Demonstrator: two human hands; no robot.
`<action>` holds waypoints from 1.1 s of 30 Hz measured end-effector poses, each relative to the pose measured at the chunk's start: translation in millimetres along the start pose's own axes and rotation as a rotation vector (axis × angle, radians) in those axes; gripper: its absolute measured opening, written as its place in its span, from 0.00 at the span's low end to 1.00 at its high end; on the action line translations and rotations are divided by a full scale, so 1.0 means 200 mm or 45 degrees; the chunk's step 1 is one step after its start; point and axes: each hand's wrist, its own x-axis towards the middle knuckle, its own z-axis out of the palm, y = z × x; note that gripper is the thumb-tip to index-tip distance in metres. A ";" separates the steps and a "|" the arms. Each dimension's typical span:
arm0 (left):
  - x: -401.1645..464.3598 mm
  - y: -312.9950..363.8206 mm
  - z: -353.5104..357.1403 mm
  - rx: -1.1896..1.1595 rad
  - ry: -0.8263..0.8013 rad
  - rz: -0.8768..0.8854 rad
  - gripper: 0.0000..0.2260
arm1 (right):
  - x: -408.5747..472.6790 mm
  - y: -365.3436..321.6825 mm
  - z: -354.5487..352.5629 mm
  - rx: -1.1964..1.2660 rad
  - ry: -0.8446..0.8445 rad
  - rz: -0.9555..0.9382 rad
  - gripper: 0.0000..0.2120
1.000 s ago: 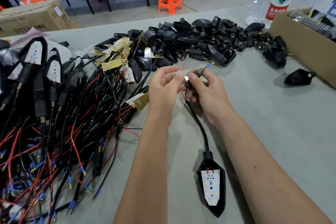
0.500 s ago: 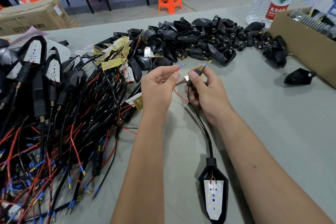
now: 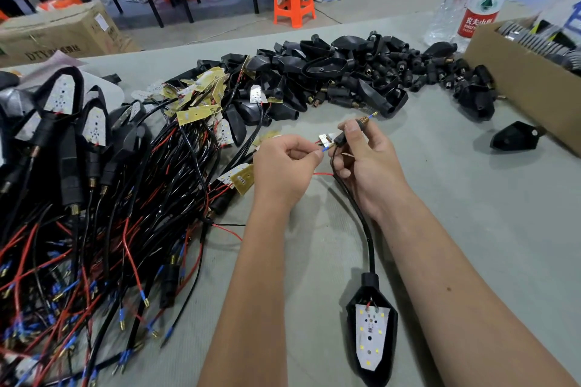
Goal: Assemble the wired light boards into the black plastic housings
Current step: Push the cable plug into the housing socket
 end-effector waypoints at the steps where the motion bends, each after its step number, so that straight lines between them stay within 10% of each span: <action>1: 0.00 0.00 0.00 0.033 0.012 0.017 0.06 | 0.00 0.00 0.00 -0.021 -0.005 -0.001 0.06; 26: -0.01 0.00 0.03 0.119 -0.091 0.182 0.06 | -0.02 -0.03 0.00 0.075 0.017 0.052 0.07; 33: -0.02 0.01 0.08 0.128 0.151 0.114 0.09 | -0.02 -0.02 0.01 0.013 0.019 0.049 0.09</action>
